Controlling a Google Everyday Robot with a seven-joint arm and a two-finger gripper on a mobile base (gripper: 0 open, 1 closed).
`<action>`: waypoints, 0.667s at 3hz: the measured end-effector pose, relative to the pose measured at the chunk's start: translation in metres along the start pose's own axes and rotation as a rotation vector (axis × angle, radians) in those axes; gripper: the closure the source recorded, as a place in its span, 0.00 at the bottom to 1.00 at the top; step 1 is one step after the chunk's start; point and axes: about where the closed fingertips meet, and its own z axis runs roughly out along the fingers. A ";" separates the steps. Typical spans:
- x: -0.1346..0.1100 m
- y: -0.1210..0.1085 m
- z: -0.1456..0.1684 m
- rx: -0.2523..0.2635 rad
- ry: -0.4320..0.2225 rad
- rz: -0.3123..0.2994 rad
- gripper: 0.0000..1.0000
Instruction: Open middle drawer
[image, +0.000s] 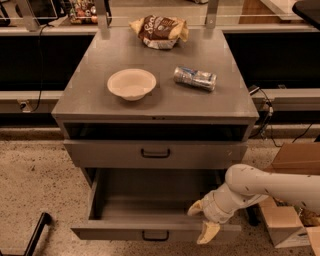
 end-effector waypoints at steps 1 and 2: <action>-0.010 0.001 -0.008 -0.010 -0.003 -0.031 0.11; -0.017 -0.041 -0.018 0.088 0.035 -0.052 0.25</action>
Offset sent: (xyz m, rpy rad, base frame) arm 0.0741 0.0158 0.0332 -0.0284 -0.2040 -0.0303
